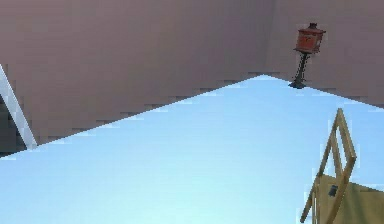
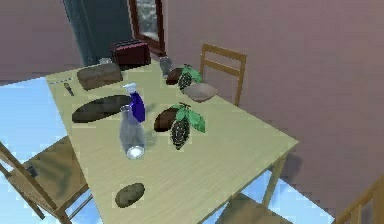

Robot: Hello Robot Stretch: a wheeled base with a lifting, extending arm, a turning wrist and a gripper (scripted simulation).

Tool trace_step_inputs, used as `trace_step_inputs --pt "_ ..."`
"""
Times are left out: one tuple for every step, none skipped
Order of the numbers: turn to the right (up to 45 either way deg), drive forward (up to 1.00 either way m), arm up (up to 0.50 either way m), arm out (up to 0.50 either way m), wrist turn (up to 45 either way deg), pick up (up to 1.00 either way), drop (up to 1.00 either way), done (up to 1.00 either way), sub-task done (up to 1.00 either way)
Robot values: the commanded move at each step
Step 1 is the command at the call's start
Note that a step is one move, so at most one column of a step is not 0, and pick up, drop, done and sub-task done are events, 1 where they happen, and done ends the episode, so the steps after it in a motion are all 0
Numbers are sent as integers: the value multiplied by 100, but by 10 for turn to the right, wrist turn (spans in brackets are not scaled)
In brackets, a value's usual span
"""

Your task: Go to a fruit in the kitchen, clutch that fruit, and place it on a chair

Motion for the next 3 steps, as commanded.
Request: trace_step_inputs --pt "0 0 34 0 0 0 0 0 0" --pt "0 0 0 42 0 0 0 0 0" --pt "0 0 0 0 450 0 0 0 0"
